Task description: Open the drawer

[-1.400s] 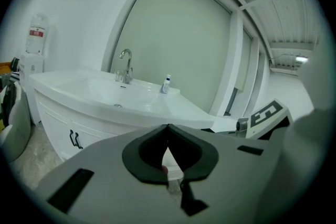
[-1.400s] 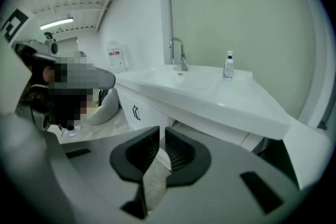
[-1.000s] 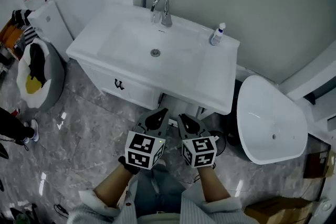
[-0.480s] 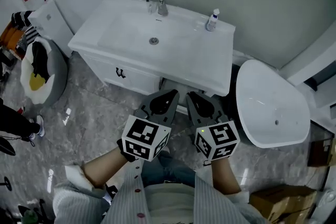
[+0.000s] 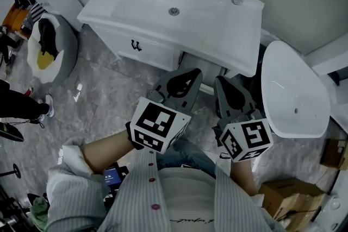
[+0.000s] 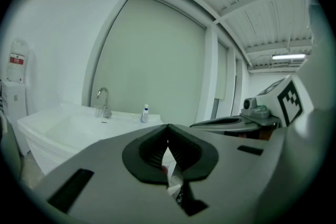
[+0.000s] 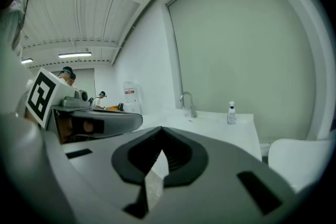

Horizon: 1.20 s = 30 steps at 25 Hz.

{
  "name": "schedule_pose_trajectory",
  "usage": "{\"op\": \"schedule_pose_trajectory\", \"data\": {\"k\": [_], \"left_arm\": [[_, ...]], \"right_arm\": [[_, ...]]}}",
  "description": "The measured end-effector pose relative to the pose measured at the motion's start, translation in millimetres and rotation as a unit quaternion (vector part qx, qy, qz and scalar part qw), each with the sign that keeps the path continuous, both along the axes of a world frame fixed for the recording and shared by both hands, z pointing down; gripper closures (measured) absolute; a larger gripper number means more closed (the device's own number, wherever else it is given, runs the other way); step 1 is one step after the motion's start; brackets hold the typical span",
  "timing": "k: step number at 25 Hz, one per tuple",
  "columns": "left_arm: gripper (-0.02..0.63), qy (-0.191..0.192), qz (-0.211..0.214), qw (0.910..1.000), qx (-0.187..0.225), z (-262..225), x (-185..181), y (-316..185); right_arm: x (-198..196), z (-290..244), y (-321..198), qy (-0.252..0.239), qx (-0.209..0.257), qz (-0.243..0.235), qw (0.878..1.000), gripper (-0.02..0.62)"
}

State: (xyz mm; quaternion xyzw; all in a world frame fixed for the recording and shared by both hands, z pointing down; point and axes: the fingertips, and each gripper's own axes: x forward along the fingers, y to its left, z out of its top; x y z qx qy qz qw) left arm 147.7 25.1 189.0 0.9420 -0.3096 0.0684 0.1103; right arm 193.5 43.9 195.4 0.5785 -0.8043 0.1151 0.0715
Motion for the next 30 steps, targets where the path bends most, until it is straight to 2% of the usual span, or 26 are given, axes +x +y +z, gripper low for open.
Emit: {"op": "schedule_pose_trajectory", "data": {"k": [10,30], "left_arm": [[0.589,0.004,0.015,0.9997,0.021,-9.8,1.7,3.0],[0.589,0.010,0.032,0.9994,0.010,-5.3,-0.4,-4.3]], "right_arm": [[-9.0,-2.1,-1.6,-0.001,0.006,-0.007,1.000,0.586],[-14.5,6.1,-14.6,-0.001,-0.008,-0.010,1.000,0.588]]}}
